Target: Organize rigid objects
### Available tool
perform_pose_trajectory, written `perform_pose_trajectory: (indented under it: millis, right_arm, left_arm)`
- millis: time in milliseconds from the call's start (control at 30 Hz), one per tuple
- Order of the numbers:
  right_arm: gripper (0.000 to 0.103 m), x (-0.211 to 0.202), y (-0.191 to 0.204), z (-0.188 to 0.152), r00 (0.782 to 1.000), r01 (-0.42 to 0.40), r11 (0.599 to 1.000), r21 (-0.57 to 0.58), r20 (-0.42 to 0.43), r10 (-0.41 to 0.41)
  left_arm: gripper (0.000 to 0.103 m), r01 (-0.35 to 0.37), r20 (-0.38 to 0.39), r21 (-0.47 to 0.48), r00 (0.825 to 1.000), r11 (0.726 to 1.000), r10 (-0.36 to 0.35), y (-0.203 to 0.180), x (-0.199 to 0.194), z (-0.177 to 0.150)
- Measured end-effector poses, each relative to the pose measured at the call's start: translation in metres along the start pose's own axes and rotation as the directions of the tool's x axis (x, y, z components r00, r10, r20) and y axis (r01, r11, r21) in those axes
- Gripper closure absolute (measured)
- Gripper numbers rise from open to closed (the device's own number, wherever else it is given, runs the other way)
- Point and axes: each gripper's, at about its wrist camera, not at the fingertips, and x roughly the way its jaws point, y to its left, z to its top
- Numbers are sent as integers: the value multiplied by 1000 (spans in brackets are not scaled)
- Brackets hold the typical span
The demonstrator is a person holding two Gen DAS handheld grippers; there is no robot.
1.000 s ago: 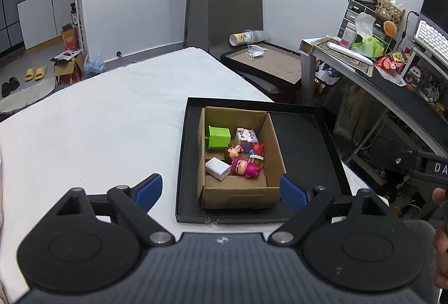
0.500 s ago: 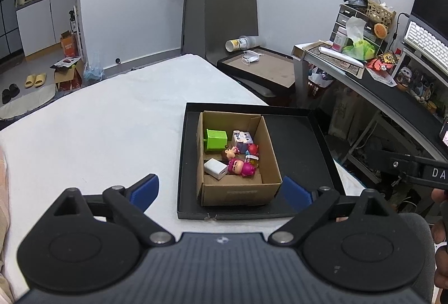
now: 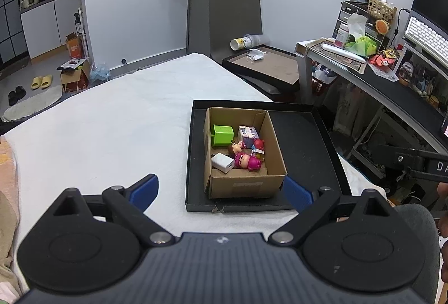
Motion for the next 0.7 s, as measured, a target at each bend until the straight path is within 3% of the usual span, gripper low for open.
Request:
perform_pose_trajectory:
  millis: [700]
  right_arm:
    - [0, -12, 12, -7, 1000, -25, 998, -51, -3, 25]
  left_arm:
    - [8, -15, -7, -2, 1000, 1000, 15, 0, -10, -6]
